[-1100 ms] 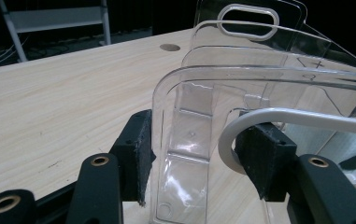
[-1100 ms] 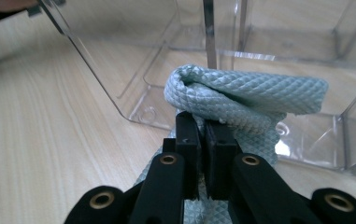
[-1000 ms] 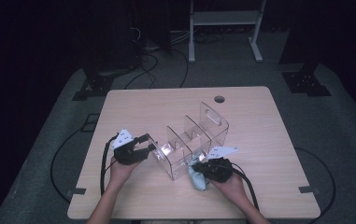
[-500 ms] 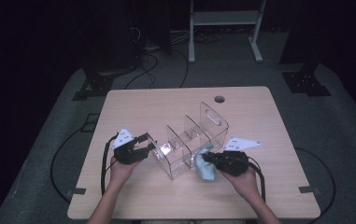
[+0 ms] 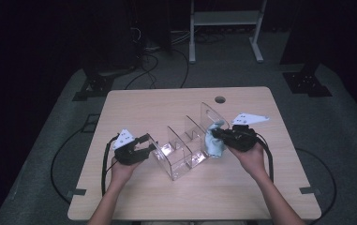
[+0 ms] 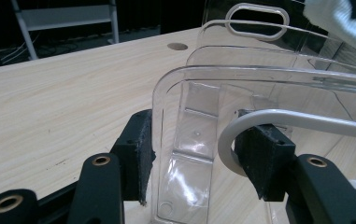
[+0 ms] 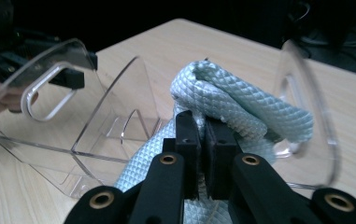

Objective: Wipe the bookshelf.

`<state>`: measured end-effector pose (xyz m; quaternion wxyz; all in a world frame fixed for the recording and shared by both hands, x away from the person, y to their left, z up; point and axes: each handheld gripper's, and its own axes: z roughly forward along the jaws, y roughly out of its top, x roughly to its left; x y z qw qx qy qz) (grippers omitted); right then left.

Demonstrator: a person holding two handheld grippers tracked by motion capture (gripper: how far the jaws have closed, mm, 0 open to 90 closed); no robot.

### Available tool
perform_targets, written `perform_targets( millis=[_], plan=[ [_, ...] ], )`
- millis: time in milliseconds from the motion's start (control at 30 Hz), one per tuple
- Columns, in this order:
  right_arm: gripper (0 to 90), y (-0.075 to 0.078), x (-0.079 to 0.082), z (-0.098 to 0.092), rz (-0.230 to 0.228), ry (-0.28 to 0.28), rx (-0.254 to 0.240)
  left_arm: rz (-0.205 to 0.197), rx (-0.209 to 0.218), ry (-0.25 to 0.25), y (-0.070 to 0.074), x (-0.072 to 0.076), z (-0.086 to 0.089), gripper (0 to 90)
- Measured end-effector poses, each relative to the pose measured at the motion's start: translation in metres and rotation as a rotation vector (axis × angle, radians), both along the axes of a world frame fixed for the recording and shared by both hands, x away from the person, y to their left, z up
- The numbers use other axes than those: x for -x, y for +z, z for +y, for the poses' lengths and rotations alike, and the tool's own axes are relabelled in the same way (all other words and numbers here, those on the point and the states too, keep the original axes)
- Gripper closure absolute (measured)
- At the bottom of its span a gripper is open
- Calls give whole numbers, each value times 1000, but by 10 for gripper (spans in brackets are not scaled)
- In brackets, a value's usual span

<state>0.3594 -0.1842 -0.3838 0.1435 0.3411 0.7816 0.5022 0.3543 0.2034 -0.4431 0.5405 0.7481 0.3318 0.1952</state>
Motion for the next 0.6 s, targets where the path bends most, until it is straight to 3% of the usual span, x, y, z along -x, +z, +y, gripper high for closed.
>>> perform_targets(
  millis=[100,267,500,600],
  plan=[
    [856,-6,-1,6,11,10,17,2,1,1,0,1,0,471],
    [856,-11,4,3,23,24,-6,2,-4,-8,0,1,0,471],
    [857,-9,16,-4,53,45,-5,9,-19,-47,2,7,-5,470],
    [856,-7,25,-7,56,57,19,8,-19,-69,2,11,-7,470]
  ],
)
